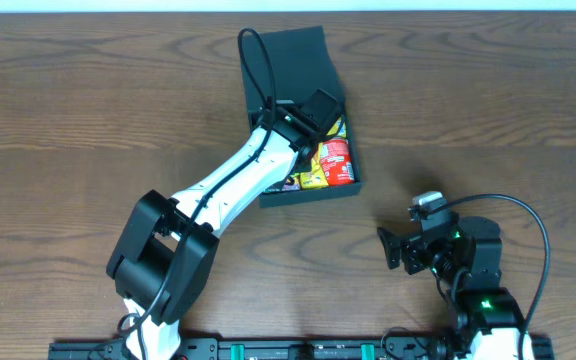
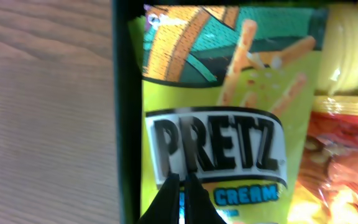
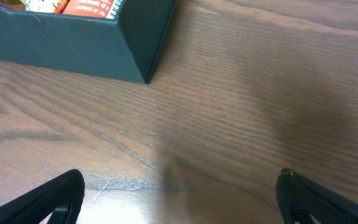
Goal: Pack container
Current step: 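Push the Pretz box down into the box with the left gripper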
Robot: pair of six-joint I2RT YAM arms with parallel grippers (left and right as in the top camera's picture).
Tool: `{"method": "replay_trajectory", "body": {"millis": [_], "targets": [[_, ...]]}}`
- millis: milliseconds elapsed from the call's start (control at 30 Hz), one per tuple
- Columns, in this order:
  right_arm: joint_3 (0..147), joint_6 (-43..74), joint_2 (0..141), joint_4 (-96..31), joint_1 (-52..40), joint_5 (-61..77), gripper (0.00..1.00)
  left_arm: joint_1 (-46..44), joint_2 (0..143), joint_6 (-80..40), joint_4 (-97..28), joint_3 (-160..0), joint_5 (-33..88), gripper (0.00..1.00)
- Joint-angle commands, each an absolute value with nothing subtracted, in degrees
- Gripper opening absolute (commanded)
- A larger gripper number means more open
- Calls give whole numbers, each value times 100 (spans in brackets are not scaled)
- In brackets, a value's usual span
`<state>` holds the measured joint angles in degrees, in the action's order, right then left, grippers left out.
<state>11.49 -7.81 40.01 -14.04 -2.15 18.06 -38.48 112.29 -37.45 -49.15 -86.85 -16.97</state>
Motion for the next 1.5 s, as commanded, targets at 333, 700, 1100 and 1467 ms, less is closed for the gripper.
{"method": "replay_trajectory", "body": {"millis": [333,700,1100,1467], "targets": [[1149,-823,3975,-1402,-169,1841,99,-3865,11157,-3030,-4685,-8731,-2893,6],[1149,-823,3975,-1402,-169,1844,99,-3734,9747,-3011,-5214,-8847,-2790,6],[1149,-823,3975,-1402,-169,1844,99,-3656,10556,-1194,-4423,-8825,132,6],[1149,-823,3975,-1400,-169,1841,99,-3562,11406,-1090,-3953,-8825,148,6]]}}
